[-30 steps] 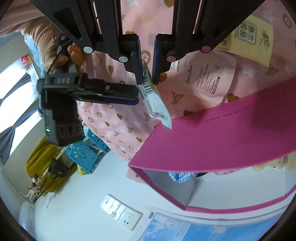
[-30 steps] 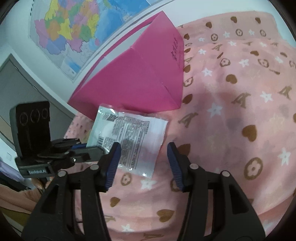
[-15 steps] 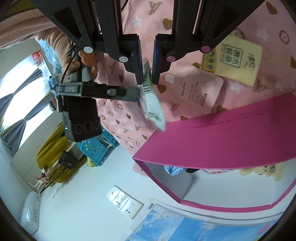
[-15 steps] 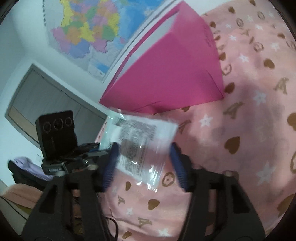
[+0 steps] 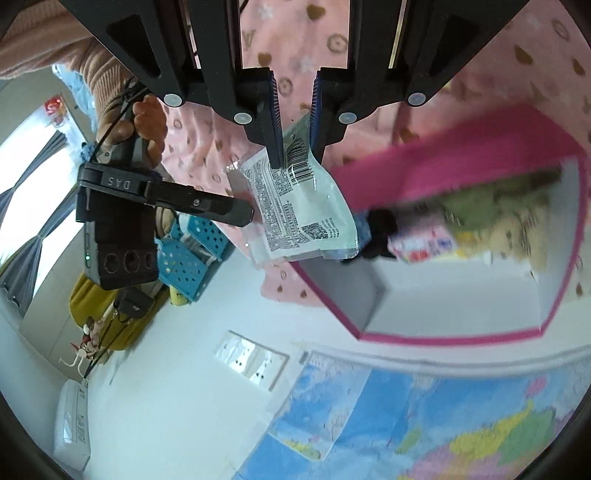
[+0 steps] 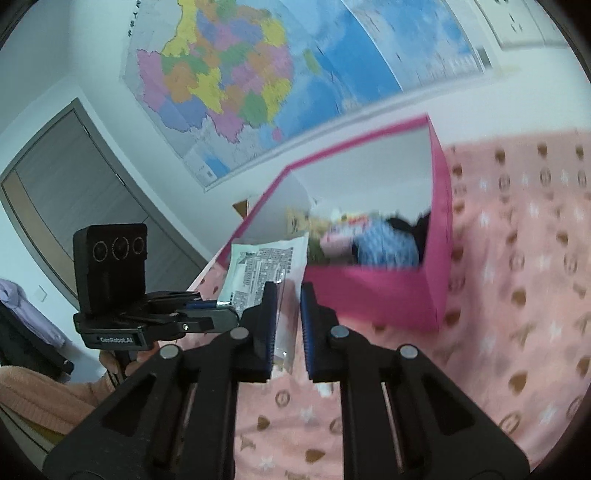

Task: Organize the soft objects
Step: 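Carry the packet over the pink box and open the right gripper, then move the right gripper to the yellow tissue pack and grasp it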

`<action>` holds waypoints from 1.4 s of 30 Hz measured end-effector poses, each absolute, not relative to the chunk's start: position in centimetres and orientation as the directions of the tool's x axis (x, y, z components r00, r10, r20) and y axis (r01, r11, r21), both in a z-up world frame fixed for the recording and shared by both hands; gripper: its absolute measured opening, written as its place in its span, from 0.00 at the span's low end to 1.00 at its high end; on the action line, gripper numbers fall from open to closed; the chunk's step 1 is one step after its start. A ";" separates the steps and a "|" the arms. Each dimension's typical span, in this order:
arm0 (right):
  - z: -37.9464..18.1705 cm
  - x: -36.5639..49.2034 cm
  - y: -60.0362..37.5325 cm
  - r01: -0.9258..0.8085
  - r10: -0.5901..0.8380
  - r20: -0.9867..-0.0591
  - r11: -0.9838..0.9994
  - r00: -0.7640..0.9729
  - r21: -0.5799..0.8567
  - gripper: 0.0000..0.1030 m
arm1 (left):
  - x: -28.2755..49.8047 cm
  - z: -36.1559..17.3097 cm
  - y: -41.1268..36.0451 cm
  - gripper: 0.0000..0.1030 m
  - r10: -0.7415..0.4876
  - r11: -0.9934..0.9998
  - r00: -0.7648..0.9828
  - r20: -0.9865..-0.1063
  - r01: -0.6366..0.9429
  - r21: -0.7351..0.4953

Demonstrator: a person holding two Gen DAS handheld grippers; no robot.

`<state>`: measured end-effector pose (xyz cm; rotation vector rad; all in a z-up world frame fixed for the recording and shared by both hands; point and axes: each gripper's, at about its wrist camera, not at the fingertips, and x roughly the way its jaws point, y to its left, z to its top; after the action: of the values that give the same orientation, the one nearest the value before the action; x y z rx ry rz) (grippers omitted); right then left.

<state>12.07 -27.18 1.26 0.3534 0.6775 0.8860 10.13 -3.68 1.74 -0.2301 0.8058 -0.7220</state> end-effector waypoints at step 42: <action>1.9 20.3 -25.4 -0.442 0.587 -0.539 0.810 0.604 0.385 0.28 | 23.3 -1.2 -5.3 0.56 -0.477 0.876 0.457 -0.751 0.317 -0.363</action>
<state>20.29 -25.38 1.87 0.2216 0.7017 0.6008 23.32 -5.28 -1.22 -0.1802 0.9809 -0.4925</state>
